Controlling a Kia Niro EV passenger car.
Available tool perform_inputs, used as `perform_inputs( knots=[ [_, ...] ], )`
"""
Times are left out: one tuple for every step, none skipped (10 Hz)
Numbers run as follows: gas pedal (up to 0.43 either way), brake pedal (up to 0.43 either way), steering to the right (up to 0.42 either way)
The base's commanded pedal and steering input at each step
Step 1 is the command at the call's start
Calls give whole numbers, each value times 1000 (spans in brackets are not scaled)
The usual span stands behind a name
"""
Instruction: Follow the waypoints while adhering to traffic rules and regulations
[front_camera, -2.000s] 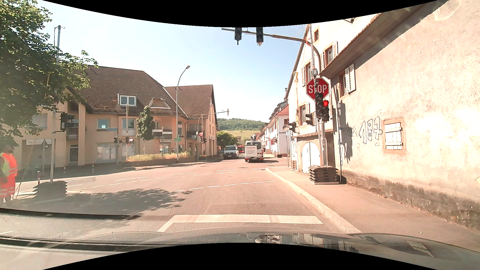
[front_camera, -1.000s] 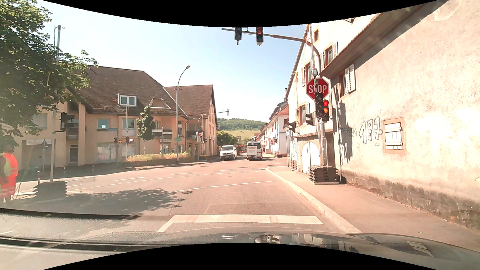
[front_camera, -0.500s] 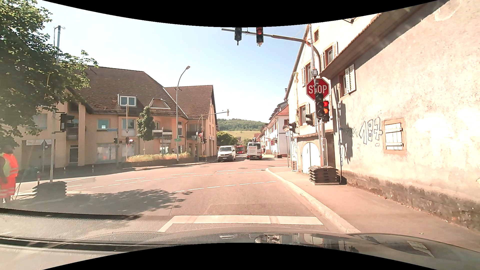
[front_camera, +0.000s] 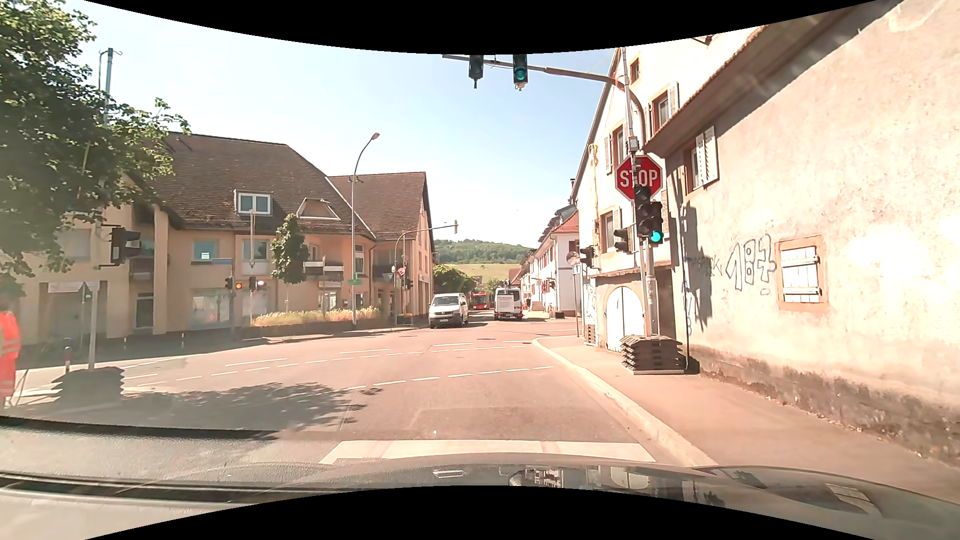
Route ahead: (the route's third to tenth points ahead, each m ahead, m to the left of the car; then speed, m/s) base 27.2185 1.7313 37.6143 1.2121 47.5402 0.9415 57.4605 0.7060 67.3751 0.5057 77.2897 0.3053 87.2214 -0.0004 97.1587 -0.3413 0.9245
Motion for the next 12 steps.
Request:
perform_inputs(
  knots=[
    [378,0,-19],
    [390,0,-23],
    [398,0,-26],
    [398,0,-28],
    [398,0,-29],
    [398,0,-30],
    [398,0,-30],
    [398,0,-30],
    [398,0,-30],
    [398,0,-29],
    [398,0,-28],
    [398,0,-27]
  ],
)
